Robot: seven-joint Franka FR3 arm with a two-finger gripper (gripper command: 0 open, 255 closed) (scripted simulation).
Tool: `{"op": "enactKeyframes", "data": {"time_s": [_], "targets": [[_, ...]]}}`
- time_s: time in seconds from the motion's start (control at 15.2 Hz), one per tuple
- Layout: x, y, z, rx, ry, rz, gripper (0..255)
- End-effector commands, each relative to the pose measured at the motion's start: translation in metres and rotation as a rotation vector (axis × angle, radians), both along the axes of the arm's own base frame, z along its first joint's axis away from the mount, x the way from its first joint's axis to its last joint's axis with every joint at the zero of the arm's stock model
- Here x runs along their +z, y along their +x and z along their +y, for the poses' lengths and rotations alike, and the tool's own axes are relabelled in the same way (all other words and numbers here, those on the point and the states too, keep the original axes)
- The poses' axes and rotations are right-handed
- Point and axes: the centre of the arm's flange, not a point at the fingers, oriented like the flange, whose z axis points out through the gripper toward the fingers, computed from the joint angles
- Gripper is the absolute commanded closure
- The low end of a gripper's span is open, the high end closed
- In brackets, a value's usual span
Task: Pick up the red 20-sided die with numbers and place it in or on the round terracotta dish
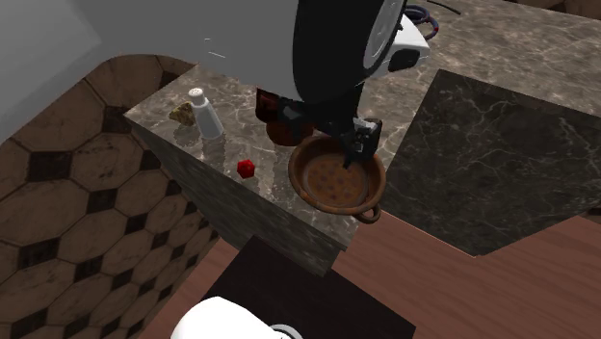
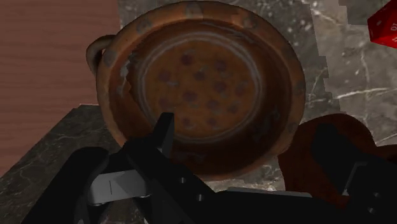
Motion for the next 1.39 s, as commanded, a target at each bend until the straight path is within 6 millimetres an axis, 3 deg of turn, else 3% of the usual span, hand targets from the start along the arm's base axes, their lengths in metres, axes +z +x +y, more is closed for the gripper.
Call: {"op": "enactKeyframes", "data": {"time_s": [0.0,0.59,1.06,1.32], "targets": [[-0.01,-0.009,0.025,-0.032,-0.005,0.015,0],[-0.035,-0.043,0.132,-0.158,-0.023,0.076,0],[-0.072,-0.042,0.132,-0.158,-0.023,0.076,0],[-0.075,-0.042,0.132,-0.158,-0.023,0.076,0]]}}
